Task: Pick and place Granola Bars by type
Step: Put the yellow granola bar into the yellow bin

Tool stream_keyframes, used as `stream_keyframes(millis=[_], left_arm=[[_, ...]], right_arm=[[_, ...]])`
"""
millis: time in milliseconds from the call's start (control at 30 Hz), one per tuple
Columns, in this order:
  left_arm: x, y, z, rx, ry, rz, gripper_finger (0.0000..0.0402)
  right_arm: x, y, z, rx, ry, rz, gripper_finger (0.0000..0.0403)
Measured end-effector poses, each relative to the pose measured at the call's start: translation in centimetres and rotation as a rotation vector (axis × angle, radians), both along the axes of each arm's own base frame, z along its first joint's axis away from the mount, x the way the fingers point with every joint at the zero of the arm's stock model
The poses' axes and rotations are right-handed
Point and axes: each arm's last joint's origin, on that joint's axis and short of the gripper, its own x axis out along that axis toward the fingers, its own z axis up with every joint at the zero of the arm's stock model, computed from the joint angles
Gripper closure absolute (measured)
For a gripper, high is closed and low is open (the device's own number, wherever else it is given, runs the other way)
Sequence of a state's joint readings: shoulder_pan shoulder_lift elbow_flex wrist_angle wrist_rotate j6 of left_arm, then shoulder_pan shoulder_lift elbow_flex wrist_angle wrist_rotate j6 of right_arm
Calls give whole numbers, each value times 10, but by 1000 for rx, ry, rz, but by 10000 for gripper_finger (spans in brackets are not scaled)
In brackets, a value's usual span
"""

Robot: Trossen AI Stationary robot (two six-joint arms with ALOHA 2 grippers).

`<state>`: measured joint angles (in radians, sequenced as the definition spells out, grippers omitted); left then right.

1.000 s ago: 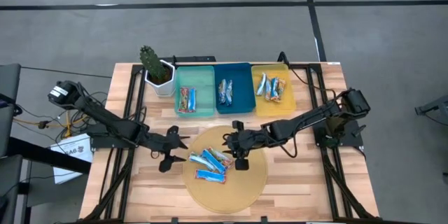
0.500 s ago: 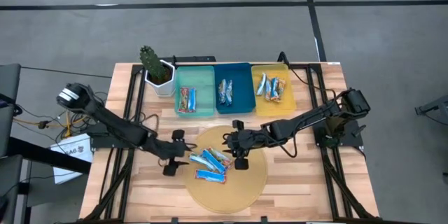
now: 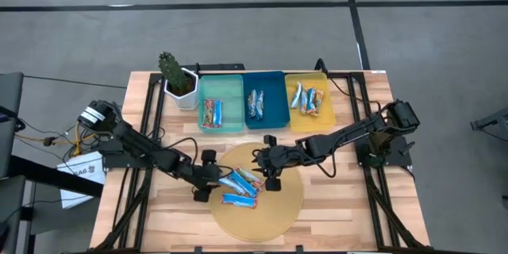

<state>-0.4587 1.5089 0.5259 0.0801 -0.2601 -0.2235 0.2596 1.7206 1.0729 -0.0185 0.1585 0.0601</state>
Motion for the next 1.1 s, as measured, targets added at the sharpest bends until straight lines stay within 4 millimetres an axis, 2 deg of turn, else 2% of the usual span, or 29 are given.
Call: stream_keyframes(millis=[167, 533, 867, 1100], left_arm=[[0, 1, 0, 11, -2, 12, 162], [0, 1, 0, -1, 3, 20, 289], [0, 0, 0, -45, 9, 40, 335], [0, -1, 0, -78, 14, 45, 390]], right_arm=[[0, 0, 0, 0, 0, 0, 285], [0, 0, 0, -4, 1, 3, 285], [0, 0, 0, -5, 1, 4, 285], [0, 0, 0, -5, 1, 5, 285]])
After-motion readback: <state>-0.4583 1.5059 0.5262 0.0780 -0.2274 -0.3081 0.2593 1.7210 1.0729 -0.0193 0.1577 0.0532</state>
